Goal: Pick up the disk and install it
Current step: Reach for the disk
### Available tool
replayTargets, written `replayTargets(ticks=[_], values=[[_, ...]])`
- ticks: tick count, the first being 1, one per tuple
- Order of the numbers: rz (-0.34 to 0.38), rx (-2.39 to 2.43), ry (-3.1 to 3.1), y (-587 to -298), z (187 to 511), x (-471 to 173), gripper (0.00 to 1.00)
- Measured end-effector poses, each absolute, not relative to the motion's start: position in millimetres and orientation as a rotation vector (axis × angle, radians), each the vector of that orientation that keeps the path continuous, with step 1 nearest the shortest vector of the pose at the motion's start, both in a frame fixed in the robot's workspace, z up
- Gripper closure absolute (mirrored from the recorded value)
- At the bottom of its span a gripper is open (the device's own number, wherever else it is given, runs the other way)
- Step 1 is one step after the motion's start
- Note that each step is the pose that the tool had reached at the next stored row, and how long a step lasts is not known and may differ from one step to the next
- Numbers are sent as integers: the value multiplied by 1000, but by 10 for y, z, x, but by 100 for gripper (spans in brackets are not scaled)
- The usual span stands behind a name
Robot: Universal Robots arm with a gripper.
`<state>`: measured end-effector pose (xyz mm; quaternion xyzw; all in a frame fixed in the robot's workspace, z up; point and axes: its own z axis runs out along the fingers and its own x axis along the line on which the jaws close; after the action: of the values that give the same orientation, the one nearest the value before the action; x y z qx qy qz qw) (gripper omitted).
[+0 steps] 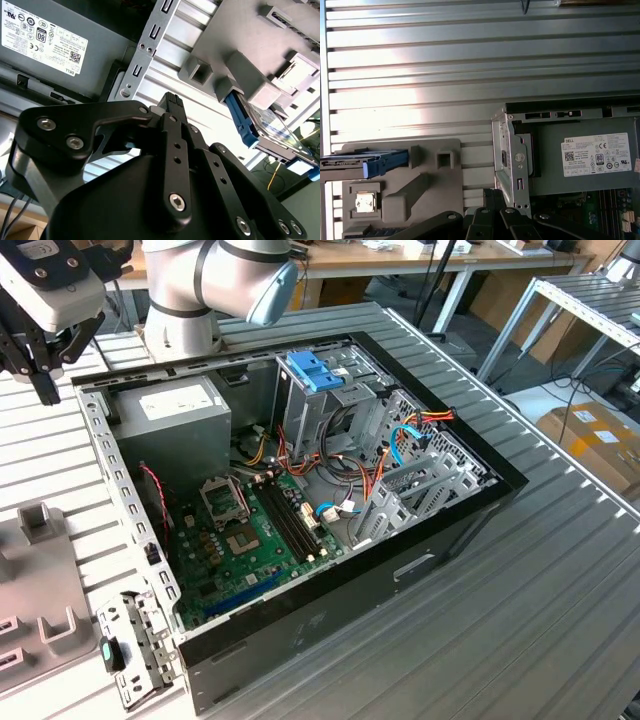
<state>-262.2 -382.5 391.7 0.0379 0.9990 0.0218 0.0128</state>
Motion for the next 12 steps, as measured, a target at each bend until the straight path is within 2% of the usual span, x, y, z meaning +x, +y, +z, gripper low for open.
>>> replayTargets(ticks=[12], values=[[68,118,3113,-3825,3918,-2657,89]])
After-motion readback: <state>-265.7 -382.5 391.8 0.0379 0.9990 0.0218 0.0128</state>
